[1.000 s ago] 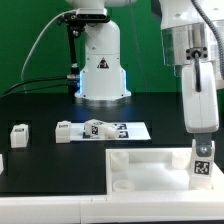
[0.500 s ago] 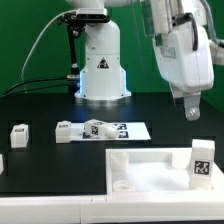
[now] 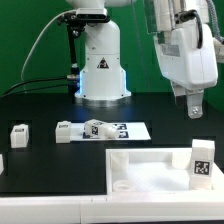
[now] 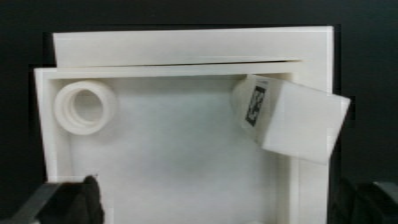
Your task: Assemble square table
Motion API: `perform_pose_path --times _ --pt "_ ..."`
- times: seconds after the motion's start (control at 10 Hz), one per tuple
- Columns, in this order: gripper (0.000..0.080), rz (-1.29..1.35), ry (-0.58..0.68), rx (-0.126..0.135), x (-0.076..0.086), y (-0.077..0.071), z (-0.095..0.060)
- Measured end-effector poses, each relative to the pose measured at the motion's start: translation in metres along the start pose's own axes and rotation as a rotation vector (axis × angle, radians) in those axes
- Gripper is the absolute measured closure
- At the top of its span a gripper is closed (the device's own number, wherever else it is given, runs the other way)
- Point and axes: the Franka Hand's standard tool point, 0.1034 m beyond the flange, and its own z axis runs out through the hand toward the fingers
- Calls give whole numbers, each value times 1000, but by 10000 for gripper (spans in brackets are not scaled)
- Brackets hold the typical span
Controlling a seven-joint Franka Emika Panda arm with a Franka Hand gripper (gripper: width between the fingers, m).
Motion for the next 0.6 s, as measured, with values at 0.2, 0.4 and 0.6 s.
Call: perform_pose_path --times 0.2,0.4,0.6 --pt "151 39 -8 -16 17 13 3" --pt "151 172 12 -56 53 48 5" --pt "151 149 10 -54 48 44 5"
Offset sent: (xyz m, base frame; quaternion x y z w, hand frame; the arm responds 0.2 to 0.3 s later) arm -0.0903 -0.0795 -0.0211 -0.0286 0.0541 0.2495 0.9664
